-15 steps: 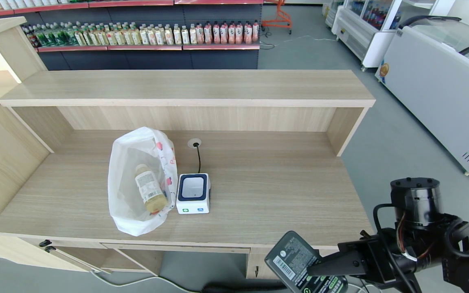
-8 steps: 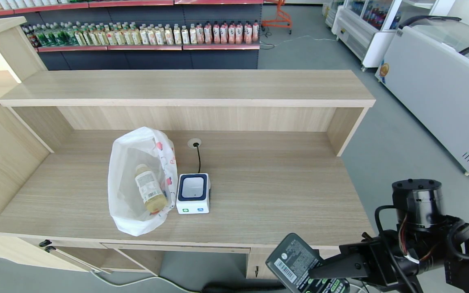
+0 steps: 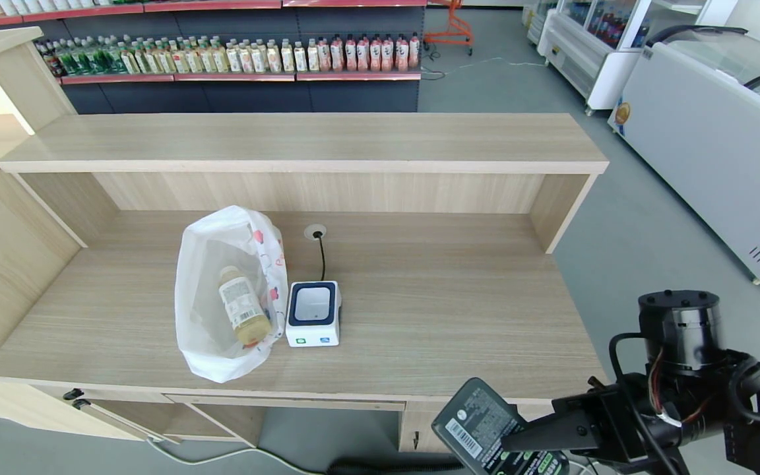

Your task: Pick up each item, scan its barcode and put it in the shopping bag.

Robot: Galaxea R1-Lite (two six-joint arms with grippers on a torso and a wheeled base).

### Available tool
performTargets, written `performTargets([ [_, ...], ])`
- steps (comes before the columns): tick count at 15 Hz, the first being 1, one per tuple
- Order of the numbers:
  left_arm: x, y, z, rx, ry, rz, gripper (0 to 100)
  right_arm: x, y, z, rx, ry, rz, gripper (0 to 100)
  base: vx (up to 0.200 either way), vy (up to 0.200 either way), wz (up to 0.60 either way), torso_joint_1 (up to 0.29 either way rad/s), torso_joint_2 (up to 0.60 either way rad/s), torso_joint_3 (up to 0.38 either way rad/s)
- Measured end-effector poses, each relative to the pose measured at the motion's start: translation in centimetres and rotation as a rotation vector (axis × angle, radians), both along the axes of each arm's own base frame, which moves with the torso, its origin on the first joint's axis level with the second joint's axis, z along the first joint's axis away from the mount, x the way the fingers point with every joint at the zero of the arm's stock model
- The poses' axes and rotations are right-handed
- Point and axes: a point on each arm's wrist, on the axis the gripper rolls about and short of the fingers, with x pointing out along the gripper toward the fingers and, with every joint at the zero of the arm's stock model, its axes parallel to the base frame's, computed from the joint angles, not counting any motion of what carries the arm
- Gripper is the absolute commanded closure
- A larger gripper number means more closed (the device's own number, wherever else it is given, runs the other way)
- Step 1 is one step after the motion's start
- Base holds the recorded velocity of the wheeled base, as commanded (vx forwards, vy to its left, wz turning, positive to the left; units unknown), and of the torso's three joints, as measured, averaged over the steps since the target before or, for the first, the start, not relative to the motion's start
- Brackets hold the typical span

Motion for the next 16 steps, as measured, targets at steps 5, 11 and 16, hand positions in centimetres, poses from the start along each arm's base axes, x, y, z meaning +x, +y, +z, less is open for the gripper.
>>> performTargets([
  [5, 0.0, 0.0, 0.0, 0.0, 0.0, 0.0, 0, -0.7, -3.3, 3.0, 0.002, 0.475, -0.344, 100, 0.0, 0.0, 0.0, 0.0, 0.0, 0.0],
  [11, 0.0, 0.0, 0.0, 0.0, 0.0, 0.0, 0, -1.6, -8.7, 6.3, 0.353, 1.455, -0.754, 100, 0.0, 0.0, 0.0, 0.0, 0.0, 0.0],
  [16, 0.0, 0.0, 0.0, 0.001, 0.0, 0.0, 0, -1.7, -8.4, 7.7, 0.657, 2.342, -0.672, 100, 0.0, 0.0, 0.0, 0.0, 0.0, 0.0],
])
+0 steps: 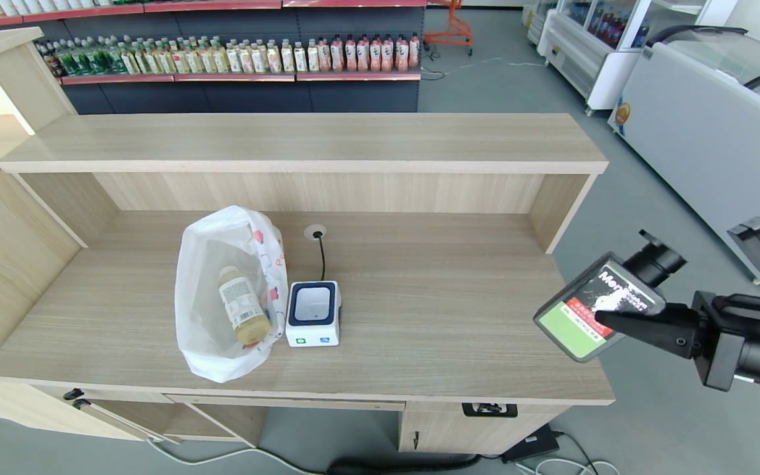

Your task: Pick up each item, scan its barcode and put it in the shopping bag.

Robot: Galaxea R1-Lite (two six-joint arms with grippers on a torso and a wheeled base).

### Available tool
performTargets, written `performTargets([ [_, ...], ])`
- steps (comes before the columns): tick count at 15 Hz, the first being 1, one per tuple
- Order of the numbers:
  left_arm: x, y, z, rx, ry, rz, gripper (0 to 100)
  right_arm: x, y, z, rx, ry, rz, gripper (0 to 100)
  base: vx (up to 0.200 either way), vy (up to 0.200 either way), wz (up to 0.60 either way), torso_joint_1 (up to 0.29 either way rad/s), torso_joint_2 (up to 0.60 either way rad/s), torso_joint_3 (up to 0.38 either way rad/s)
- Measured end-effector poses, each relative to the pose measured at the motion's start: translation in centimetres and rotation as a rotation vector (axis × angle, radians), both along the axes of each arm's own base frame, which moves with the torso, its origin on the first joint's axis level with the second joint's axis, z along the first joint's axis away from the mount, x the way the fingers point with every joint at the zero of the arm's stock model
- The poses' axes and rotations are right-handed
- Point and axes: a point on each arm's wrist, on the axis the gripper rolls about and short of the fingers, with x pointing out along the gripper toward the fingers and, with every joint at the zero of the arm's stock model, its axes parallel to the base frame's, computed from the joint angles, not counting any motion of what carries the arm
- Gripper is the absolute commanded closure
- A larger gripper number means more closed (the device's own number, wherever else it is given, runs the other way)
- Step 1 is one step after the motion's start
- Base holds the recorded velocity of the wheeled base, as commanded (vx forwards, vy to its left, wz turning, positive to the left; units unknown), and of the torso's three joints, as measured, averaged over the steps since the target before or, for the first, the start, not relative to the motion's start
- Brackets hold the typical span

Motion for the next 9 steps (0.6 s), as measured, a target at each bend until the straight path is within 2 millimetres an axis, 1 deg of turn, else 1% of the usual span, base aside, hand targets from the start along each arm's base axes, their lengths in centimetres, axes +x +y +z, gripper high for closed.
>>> performTargets([
  [2, 0.0, 0.0, 0.0, 0.0, 0.0, 0.0, 0, 0.3, 0.6, 1.1, 0.167, 0.161, -0.01, 100, 0.0, 0.0, 0.0, 0.0, 0.0, 0.0],
  [4, 0.0, 0.0, 0.0, -0.001, 0.0, 0.0, 0, 0.7, 1.0, 2.3, 0.302, 0.267, -0.003, 100, 0.0, 0.0, 0.0, 0.0, 0.0, 0.0],
  [6, 0.0, 0.0, 0.0, 0.0, 0.0, 0.0, 0, 1.1, 1.3, 2.8, 0.343, 0.289, 0.014, 100, 0.0, 0.0, 0.0, 0.0, 0.0, 0.0],
  [9, 0.0, 0.0, 0.0, 0.002, 0.0, 0.0, 0, 1.6, 1.6, 2.5, 0.341, 0.304, 0.021, 100, 0.0, 0.0, 0.0, 0.0, 0.0, 0.0],
])
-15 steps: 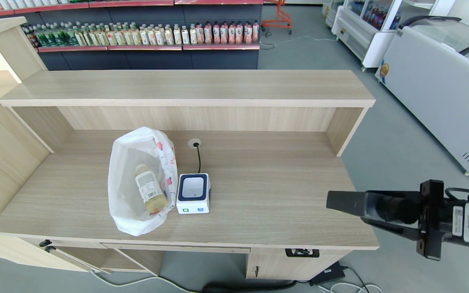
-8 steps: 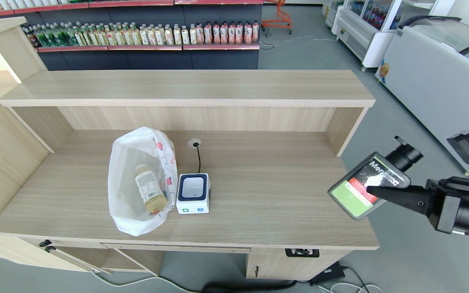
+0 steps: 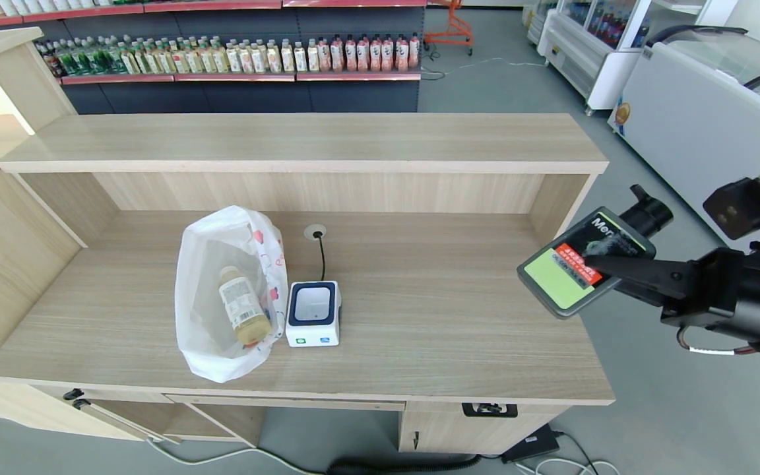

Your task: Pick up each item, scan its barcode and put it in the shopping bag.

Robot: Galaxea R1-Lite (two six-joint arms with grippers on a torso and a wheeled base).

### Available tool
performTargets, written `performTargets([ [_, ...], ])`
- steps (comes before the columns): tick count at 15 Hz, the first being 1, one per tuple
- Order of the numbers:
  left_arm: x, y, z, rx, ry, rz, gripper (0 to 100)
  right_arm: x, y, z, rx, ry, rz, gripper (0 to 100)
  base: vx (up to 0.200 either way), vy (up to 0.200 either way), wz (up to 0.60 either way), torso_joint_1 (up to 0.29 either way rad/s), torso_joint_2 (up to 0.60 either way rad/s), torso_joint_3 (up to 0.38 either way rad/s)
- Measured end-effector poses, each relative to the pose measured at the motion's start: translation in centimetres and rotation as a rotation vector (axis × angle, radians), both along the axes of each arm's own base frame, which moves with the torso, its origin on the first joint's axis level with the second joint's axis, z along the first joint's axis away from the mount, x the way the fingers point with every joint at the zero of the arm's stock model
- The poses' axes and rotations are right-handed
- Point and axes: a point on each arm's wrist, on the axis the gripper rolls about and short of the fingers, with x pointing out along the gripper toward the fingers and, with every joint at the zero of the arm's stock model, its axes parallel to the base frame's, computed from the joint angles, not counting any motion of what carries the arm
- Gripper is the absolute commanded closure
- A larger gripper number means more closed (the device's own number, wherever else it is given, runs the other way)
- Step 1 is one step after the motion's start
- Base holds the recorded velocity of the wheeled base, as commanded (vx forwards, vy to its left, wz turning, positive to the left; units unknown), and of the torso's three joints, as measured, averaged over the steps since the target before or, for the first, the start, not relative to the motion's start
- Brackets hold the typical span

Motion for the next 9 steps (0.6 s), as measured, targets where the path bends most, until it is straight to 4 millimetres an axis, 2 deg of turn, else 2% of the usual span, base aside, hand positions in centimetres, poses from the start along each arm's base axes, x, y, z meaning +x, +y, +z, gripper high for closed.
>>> performTargets([
  [3, 0.0, 0.0, 0.0, 0.0, 0.0, 0.0, 0, 0.17, 0.05, -0.48, -0.002, 0.023, 0.002, 100, 0.0, 0.0, 0.0, 0.0, 0.0, 0.0],
  [9, 0.0, 0.0, 0.0, -0.003, 0.0, 0.0, 0, 0.13, 0.22, -0.8, -0.002, 0.037, 0.01, 100, 0.0, 0.2, 0.0, 0.001, 0.0, 0.002],
])
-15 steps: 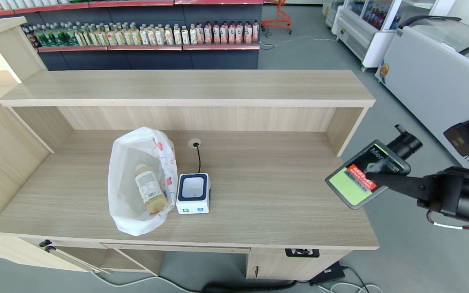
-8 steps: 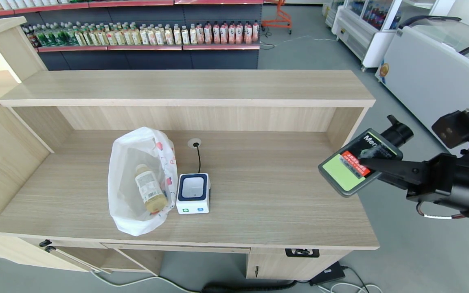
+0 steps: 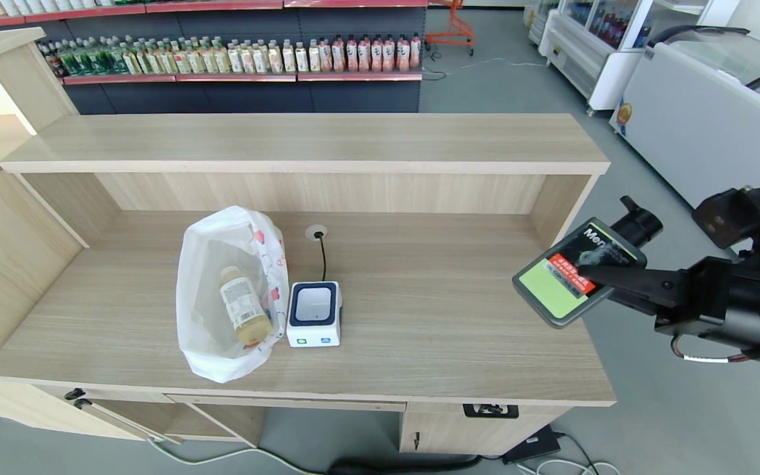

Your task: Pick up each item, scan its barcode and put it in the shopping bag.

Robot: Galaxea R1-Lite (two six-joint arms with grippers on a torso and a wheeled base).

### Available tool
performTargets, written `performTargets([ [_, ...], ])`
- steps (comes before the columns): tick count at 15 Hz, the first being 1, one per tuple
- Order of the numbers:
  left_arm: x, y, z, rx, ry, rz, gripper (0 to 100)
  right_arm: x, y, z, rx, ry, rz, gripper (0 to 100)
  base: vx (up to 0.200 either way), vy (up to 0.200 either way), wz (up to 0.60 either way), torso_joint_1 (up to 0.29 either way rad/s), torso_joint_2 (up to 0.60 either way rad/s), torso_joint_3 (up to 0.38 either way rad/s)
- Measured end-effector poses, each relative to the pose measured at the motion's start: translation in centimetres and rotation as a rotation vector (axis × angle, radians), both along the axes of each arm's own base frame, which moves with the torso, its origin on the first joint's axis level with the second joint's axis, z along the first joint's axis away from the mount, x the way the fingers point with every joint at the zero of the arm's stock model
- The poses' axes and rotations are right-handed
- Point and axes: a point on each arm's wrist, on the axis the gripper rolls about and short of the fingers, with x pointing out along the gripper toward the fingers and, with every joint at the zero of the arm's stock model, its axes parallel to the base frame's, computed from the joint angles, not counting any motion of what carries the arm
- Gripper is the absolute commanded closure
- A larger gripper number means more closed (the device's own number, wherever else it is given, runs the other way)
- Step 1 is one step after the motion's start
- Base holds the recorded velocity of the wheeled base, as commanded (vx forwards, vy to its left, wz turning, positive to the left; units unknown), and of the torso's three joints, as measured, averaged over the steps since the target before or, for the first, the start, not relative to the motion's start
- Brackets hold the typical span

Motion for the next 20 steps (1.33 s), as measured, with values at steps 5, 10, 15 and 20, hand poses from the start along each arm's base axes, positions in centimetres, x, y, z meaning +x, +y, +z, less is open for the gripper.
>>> performTargets([
  [5, 0.0, 0.0, 0.0, 0.001, 0.0, 0.0, 0, 0.4, 0.0, -0.4, -0.009, 0.007, -0.014, 100, 0.0, 0.2, 0.0, 0.006, 0.0, 0.004],
  [10, 0.0, 0.0, 0.0, 0.003, 0.0, 0.0, 0, 3.9, 0.1, -1.3, -0.099, -0.044, -0.152, 100, 0.0, 0.2, 0.0, 0.0, 0.0, 0.003],
  [15, 0.0, 0.0, 0.0, 0.004, 0.0, 0.0, 0, 9.0, 0.8, -3.3, -0.192, -0.076, -0.204, 100, 0.0, 0.16, 0.0, 0.002, 0.0, 0.002],
  [20, 0.0, 0.0, 0.0, 0.004, 0.0, 0.0, 0, 11.9, 3.0, -6.6, -0.271, -0.048, -0.197, 100, 0.0, 0.0, 0.0, 0.0, 0.0, 0.0],
])
